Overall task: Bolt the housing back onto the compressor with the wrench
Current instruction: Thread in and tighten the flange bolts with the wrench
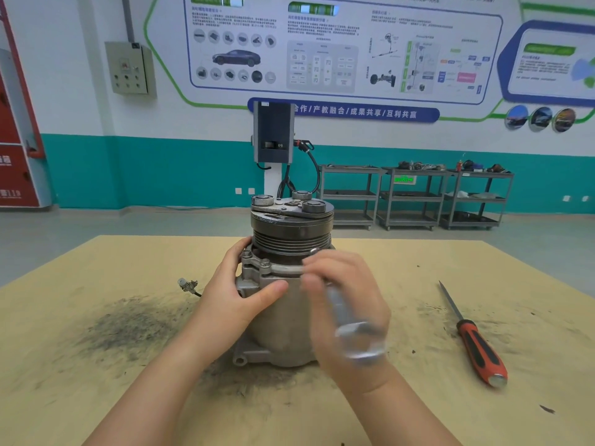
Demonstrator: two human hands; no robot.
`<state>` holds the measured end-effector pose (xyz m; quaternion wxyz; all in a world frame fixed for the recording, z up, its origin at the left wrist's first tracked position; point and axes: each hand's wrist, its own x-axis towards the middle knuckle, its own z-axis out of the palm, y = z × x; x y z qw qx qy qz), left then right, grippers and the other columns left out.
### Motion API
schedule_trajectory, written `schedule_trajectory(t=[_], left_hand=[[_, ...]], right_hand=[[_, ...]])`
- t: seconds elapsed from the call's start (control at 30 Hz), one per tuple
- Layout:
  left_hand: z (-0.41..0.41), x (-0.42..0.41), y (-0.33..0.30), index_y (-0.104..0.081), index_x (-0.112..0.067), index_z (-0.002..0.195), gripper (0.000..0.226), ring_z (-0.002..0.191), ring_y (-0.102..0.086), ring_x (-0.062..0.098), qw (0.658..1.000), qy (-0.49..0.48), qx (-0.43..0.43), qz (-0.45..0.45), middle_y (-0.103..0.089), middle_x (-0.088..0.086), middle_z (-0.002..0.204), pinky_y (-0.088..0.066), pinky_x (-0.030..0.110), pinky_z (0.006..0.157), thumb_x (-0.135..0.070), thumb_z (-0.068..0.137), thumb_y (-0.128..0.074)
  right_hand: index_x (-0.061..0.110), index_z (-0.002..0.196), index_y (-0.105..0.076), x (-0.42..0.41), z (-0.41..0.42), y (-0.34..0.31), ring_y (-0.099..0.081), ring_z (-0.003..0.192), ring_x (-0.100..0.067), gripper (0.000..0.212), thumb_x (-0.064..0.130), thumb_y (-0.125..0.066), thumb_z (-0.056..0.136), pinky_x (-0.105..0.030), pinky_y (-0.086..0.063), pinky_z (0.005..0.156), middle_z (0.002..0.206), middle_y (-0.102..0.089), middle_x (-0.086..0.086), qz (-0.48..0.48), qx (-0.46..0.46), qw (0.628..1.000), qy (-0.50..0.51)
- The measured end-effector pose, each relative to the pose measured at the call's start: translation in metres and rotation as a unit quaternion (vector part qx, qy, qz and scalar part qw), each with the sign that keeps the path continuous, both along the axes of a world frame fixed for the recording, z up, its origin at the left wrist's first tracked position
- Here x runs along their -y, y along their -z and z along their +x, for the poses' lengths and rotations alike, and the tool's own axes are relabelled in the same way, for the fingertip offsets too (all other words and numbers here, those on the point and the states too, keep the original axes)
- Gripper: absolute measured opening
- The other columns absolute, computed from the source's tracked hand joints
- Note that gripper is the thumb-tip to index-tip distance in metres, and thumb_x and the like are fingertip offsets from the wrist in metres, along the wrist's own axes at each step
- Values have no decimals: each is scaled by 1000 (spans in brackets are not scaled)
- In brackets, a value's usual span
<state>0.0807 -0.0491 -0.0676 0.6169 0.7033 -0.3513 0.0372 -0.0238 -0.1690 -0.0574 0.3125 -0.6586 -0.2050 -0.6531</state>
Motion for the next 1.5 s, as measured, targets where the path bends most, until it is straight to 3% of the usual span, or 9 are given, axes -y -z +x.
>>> schedule_trajectory(t=[0.27,0.5,0.6,0.73,0.87,1.07,1.23,1.33,1.5], left_hand=[[-3,-2,-2,-35,-71,116,73,117,-52,-13,1000,-2,-20,11,-50,-45,123,-42,14,90,-74,52,-69],[-4,-3,-1,-33,-58,133,87,119,-49,-12,1000,-7,-14,12,-47,-42,127,-41,15,91,-70,54,-67],[-4,-2,-2,-32,-59,132,85,115,-45,-21,1000,-8,-10,11,-45,-46,124,-40,10,88,-70,55,-67],[-3,-1,0,-32,-56,134,86,119,-46,-16,1000,-11,-6,15,-45,-42,129,-38,10,87,-69,57,-67],[-2,-1,2,-35,-55,134,82,118,-49,-16,1000,-10,-3,7,-49,-40,128,-39,11,88,-65,61,-71],[2,1,4,-40,-67,119,66,111,-56,-15,1000,-9,-4,4,-57,-38,121,-46,11,84,-55,64,-74],[6,3,4,-45,-57,122,76,116,-63,8,999,25,-21,-23,-64,-11,127,-49,37,102,-46,52,-75],[3,2,4,-44,-59,120,73,109,-61,-8,1000,13,-1,-16,-63,-33,117,-49,10,85,-57,58,-82],[-3,-1,0,-38,-65,117,64,107,-50,-25,1000,-5,0,-3,-50,-54,111,-42,-3,73,-60,62,-70]], right_hand=[[10,76,-51,20,-9,-25,-52,50,-15,31,15,-37,103,-25,-43,46,67,-62,-2,448,-21,860,-241],[10,71,-48,36,-6,-28,-46,45,-15,31,10,-35,100,-23,-36,41,62,-59,-6,539,-89,751,-371],[9,72,-49,37,-5,-28,-49,46,-15,33,11,-35,102,-23,-38,42,64,-60,-7,511,-95,780,-348],[13,76,-56,23,-2,-16,-57,52,-16,32,24,-41,102,-26,-46,49,74,-67,-3,340,-22,926,-160],[18,81,-57,11,3,-3,-61,71,-25,31,33,-42,103,-41,-49,59,80,-60,1,164,26,984,-55],[7,89,-65,0,2,3,-57,85,-9,23,23,-52,99,-16,-46,78,87,-57,-3,46,9,999,18],[5,92,-75,-16,8,5,-59,83,-14,15,17,-70,85,-28,-52,73,89,-60,-7,5,-69,997,24],[2,87,-69,-9,1,-1,-57,84,-12,17,16,-61,92,-22,-49,76,88,-59,-6,8,-27,1000,12],[23,79,-60,0,-11,-18,-54,62,-19,31,30,-39,101,-28,-45,55,77,-60,-2,277,41,931,-236]])
